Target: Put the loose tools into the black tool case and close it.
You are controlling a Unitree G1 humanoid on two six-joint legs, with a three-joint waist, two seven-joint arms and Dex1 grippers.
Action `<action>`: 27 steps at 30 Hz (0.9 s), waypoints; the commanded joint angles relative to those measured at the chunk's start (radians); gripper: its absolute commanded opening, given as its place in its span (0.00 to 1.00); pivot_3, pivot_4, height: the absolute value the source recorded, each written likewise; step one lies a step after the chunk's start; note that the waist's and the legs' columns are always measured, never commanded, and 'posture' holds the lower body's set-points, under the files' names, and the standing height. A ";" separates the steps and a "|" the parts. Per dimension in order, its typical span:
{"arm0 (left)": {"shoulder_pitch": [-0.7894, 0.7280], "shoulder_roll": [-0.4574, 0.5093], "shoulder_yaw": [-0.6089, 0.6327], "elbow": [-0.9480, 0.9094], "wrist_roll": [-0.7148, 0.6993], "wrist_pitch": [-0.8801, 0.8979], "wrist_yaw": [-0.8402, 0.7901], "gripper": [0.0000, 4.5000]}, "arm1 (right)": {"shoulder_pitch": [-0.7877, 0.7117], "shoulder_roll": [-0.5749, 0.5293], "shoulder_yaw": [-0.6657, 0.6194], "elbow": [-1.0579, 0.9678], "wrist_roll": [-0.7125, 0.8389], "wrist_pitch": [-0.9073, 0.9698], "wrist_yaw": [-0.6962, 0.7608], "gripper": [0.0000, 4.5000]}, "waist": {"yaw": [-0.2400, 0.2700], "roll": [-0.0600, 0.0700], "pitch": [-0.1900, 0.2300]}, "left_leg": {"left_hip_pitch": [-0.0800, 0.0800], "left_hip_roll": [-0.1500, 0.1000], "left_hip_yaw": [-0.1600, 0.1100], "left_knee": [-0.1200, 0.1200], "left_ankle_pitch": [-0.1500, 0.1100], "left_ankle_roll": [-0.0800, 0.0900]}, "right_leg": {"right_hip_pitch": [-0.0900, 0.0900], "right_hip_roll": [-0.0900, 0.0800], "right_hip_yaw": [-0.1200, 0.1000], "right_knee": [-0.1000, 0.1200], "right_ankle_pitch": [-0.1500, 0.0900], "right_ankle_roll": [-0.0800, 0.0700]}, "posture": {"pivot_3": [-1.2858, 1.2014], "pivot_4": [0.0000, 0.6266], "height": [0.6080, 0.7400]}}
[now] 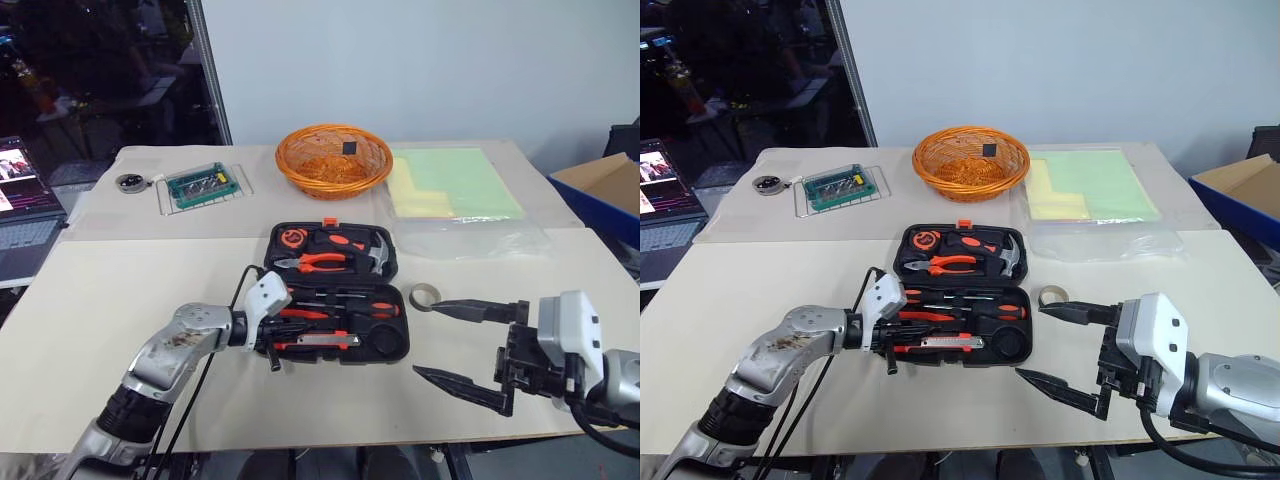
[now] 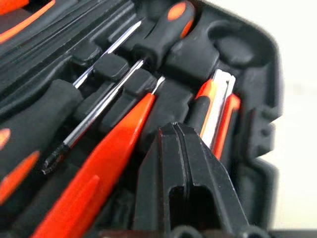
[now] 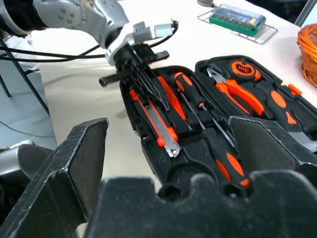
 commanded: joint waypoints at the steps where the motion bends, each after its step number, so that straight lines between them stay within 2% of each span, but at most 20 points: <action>1: 0.034 -0.004 -0.085 0.082 0.082 -0.032 0.004 0.00 | -0.005 -0.010 -0.001 -0.017 0.011 0.014 -0.016 1.00 | 0.005 0.000 -0.001 | 0.000 0.000 0.000 0.000 0.000 0.000 | 0.000 0.000 0.000 0.000 0.000 0.000 | 0.52 0.24 1.00; 5: 0.060 -0.042 -0.032 0.097 0.050 -0.140 -0.002 0.00 | -0.011 -0.010 0.006 -0.018 0.004 0.038 -0.054 1.00 | 0.006 0.000 -0.003 | 0.000 0.000 0.000 0.000 0.000 0.000 | 0.000 -0.001 0.000 0.000 0.000 0.000 | 0.52 0.24 1.00; 8: 0.074 -0.090 0.109 0.029 -0.102 -0.146 -0.023 0.00 | -0.023 -0.008 0.014 -0.011 -0.035 0.049 -0.104 1.00 | 0.002 -0.001 -0.003 | -0.001 0.000 0.000 0.000 0.000 0.000 | -0.001 -0.001 0.000 0.000 0.000 0.000 | 0.52 0.24 1.00; 11: 0.074 -0.055 0.184 -0.040 -0.203 -0.094 -0.080 0.00 | -0.027 -0.035 0.033 0.010 -0.074 0.090 -0.136 1.00 | 0.000 -0.004 -0.001 | -0.004 0.001 -0.001 0.000 0.000 0.000 | -0.004 0.000 -0.001 0.000 0.000 0.000 | 0.52 0.24 1.00; 14: 0.062 0.042 0.258 -0.147 -0.342 0.009 -0.164 0.15 | -0.101 -0.102 0.098 0.073 -0.105 0.169 -0.160 1.00 | -0.008 -0.006 0.000 | -0.006 0.001 -0.001 0.000 0.000 0.000 | -0.006 0.000 -0.001 0.000 0.000 0.000 | 0.52 0.24 1.00; 15: 0.059 0.065 0.275 -0.175 -0.371 0.032 -0.170 0.27 | -0.134 -0.122 0.121 0.100 -0.103 0.206 -0.173 1.00 | -0.011 -0.006 0.001 | -0.006 0.000 -0.001 0.000 0.000 0.000 | -0.006 0.000 -0.001 0.000 0.000 0.000 | 0.52 0.24 1.00; 17: 0.049 0.101 0.300 -0.221 -0.414 0.075 -0.167 0.37 | -0.206 -0.152 0.166 0.155 -0.093 0.283 -0.193 1.00 | -0.013 -0.006 0.001 | -0.006 0.000 0.000 0.000 0.000 0.000 | -0.006 0.000 -0.001 0.000 0.000 0.000 | 0.52 0.24 1.00; 18: 0.045 0.116 0.312 -0.242 -0.435 0.097 -0.164 0.47 | -0.241 -0.164 0.194 0.178 -0.106 0.302 -0.196 1.00 | -0.012 -0.007 0.002 | -0.005 0.000 0.000 0.000 0.000 0.000 | -0.005 -0.001 -0.001 0.000 0.000 0.000 | 0.52 0.24 1.00; 19: 0.038 0.136 0.328 -0.269 -0.454 0.119 -0.158 0.52 | -0.302 -0.175 0.257 0.216 -0.134 0.323 -0.198 1.00 | -0.011 -0.007 0.002 | -0.005 0.000 0.000 0.000 0.000 0.000 | -0.005 -0.001 -0.001 -0.001 0.000 0.000 | 0.52 0.24 1.00; 20: 0.035 0.147 0.336 -0.293 -0.469 0.136 -0.147 0.64 | -0.339 -0.184 0.295 0.243 -0.155 0.332 -0.195 1.00 | -0.012 -0.007 0.002 | -0.005 0.000 0.000 0.000 0.000 0.000 | -0.004 0.000 -0.001 -0.001 0.000 0.000 | 0.52 0.24 1.00; 21: 0.028 0.156 0.353 -0.323 -0.499 0.165 -0.124 0.74 | -0.395 -0.188 0.368 0.288 -0.198 0.334 -0.184 0.91 | -0.012 -0.007 0.003 | -0.005 0.001 0.000 0.000 0.000 0.000 | -0.005 0.000 -0.001 -0.001 0.000 -0.001 | 0.52 0.24 1.00; 22: 0.024 0.165 0.361 -0.349 -0.513 0.179 -0.109 0.76 | -0.440 -0.190 0.426 0.325 -0.233 0.341 -0.177 0.89 | -0.013 -0.007 0.003 | -0.005 0.001 0.000 0.000 0.000 0.000 | -0.005 0.000 -0.001 -0.001 0.000 -0.001 | 0.52 0.24 1.00; 23: 0.023 0.169 0.365 -0.369 -0.524 0.192 -0.094 0.88 | -0.465 -0.193 0.460 0.350 -0.255 0.342 -0.170 0.83 | -0.014 -0.008 0.004 | -0.005 0.001 0.000 0.000 0.000 0.000 | -0.005 0.000 -0.001 -0.001 0.000 -0.001 | 0.52 0.24 1.00; 24: 0.019 0.168 0.378 -0.389 -0.545 0.209 -0.067 0.93 | -0.511 -0.188 0.520 0.388 -0.306 0.337 -0.170 0.77 | -0.014 -0.009 0.005 | -0.006 0.001 0.000 0.000 0.000 0.000 | -0.006 0.000 -0.001 -0.001 0.000 -0.001 | 0.52 0.24 1.00; 25: 0.017 0.167 0.385 -0.403 -0.559 0.222 -0.046 0.94 | -0.541 -0.185 0.563 0.415 -0.339 0.329 -0.160 0.68 | -0.015 -0.009 0.005 | -0.006 0.000 0.000 -0.001 0.000 0.000 | -0.007 0.000 -0.001 -0.001 0.000 -0.001 | 0.52 0.24 1.00; 27: 0.019 0.174 0.392 -0.431 -0.575 0.239 -0.016 0.94 | -0.593 -0.182 0.636 0.461 -0.402 0.319 -0.145 0.68 | -0.016 -0.008 0.006 | -0.007 0.000 0.000 -0.001 0.000 0.000 | -0.007 0.000 -0.001 -0.001 0.000 -0.001 | 0.52 0.24 1.00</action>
